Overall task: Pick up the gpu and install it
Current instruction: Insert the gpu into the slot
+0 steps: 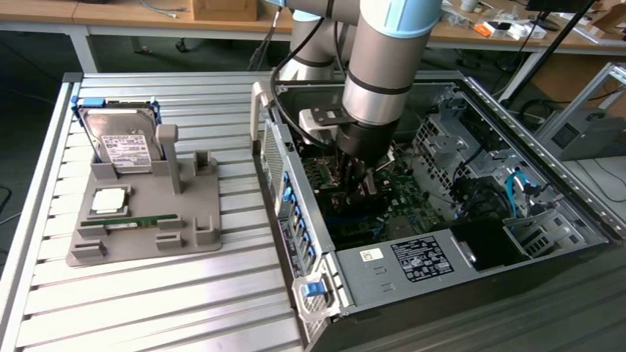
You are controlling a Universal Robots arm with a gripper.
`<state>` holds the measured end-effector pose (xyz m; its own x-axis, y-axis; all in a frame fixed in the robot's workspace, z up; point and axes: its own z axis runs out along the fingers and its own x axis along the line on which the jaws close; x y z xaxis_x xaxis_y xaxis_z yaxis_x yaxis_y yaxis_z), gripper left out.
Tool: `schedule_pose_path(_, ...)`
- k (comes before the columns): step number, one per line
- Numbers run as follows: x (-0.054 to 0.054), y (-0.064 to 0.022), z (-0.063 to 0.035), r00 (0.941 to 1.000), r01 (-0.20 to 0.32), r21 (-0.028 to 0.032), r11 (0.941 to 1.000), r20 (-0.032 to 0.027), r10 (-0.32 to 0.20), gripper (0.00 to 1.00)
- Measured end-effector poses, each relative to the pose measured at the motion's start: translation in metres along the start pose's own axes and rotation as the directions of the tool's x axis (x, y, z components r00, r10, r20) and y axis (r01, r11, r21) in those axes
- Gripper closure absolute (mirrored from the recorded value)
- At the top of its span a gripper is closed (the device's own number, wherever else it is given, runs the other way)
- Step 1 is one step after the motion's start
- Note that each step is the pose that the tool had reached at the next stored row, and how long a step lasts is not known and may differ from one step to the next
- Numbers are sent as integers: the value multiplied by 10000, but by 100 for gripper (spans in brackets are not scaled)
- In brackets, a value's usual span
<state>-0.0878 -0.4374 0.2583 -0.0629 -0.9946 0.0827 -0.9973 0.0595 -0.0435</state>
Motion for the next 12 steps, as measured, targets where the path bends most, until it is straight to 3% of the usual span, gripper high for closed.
schedule_pose_path(12, 8, 36, 1, 10000, 1, 2, 10000, 0, -1, 73)
